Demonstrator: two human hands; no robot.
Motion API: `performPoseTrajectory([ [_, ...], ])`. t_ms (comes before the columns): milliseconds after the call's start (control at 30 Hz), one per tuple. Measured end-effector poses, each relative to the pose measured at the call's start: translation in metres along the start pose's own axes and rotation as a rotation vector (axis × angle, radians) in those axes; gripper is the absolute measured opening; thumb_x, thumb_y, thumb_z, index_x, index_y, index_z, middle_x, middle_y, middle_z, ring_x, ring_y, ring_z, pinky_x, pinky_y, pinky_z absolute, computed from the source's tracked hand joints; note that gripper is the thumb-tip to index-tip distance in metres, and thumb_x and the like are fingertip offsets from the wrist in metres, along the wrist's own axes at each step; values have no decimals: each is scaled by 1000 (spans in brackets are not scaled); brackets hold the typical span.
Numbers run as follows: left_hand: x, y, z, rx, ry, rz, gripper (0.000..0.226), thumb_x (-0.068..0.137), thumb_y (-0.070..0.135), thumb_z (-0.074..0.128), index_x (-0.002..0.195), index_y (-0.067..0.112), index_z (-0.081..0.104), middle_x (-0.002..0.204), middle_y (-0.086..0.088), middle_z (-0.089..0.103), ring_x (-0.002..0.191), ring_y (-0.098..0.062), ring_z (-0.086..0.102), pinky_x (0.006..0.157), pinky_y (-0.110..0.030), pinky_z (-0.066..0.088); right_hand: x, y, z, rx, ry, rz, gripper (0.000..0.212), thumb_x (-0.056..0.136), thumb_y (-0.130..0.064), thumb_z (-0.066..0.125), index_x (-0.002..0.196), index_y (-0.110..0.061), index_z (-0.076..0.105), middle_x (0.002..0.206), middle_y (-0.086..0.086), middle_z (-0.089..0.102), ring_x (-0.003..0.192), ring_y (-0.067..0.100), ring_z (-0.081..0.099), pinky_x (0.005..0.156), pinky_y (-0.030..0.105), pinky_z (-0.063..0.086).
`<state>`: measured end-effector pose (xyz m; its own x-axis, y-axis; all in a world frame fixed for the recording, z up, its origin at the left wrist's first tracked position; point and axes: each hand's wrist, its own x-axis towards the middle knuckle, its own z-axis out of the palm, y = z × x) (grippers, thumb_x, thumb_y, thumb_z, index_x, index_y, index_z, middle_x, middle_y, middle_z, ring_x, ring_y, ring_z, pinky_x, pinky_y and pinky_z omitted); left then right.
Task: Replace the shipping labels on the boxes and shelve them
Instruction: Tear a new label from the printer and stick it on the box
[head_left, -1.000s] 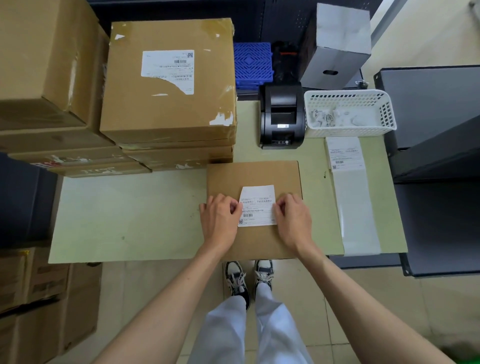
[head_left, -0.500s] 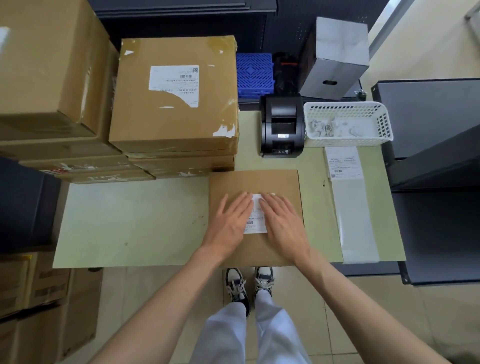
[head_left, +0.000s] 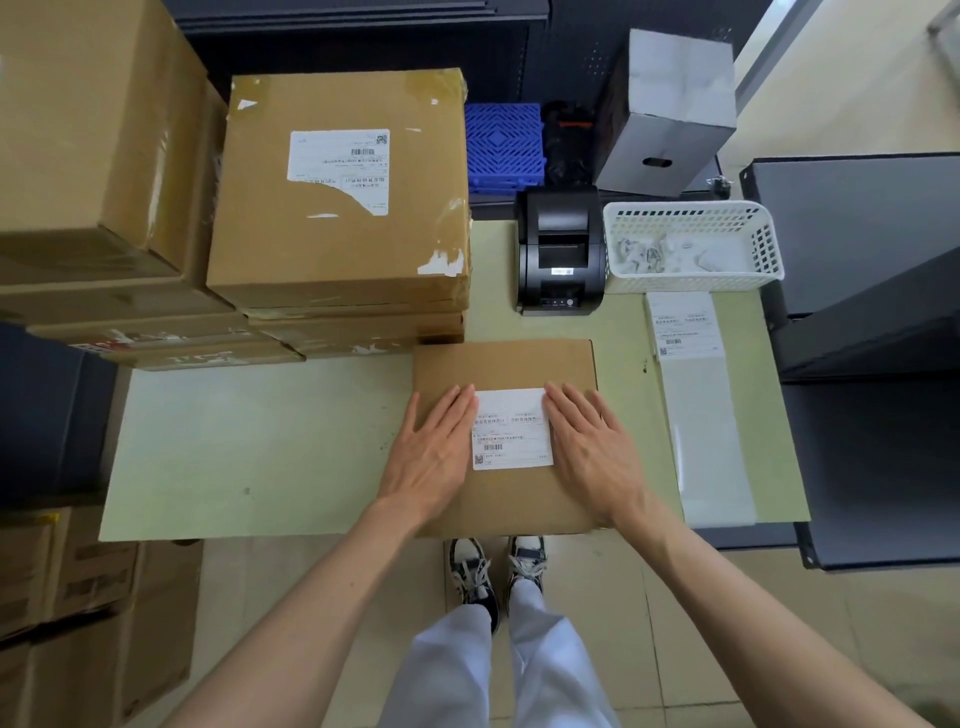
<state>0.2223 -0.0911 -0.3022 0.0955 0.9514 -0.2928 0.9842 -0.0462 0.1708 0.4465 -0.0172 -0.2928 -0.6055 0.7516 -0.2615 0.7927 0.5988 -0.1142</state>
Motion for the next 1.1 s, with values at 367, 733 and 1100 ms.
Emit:
performPoseTrajectory([
  [367,-18,19,7,-32,137,133,60,103,14,37,158,9,14,167,-6,12,154,-18,7,125,-53,12,-16,-26,-10,-20,53,-74,56,97,-24,26,146,-2,39,154,14,36,144,29,31,117,46,16],
  [733,-53,35,37,31,53,181,64,98,21,53,157,9,31,164,-2,29,152,-17,25,119,-55,26,-58,-44,21,-39,-20,-139,63,93,-17,30,155,-9,21,163,9,15,150,27,12,118,49,14],
  [1100,-66,14,36,41,47,124,56,101,22,33,154,7,36,164,-4,26,152,-18,24,118,-59,29,-74,-14,19,-30,-8,-97,65,89,-12,20,153,-5,25,162,5,18,149,28,18,118,50,18],
])
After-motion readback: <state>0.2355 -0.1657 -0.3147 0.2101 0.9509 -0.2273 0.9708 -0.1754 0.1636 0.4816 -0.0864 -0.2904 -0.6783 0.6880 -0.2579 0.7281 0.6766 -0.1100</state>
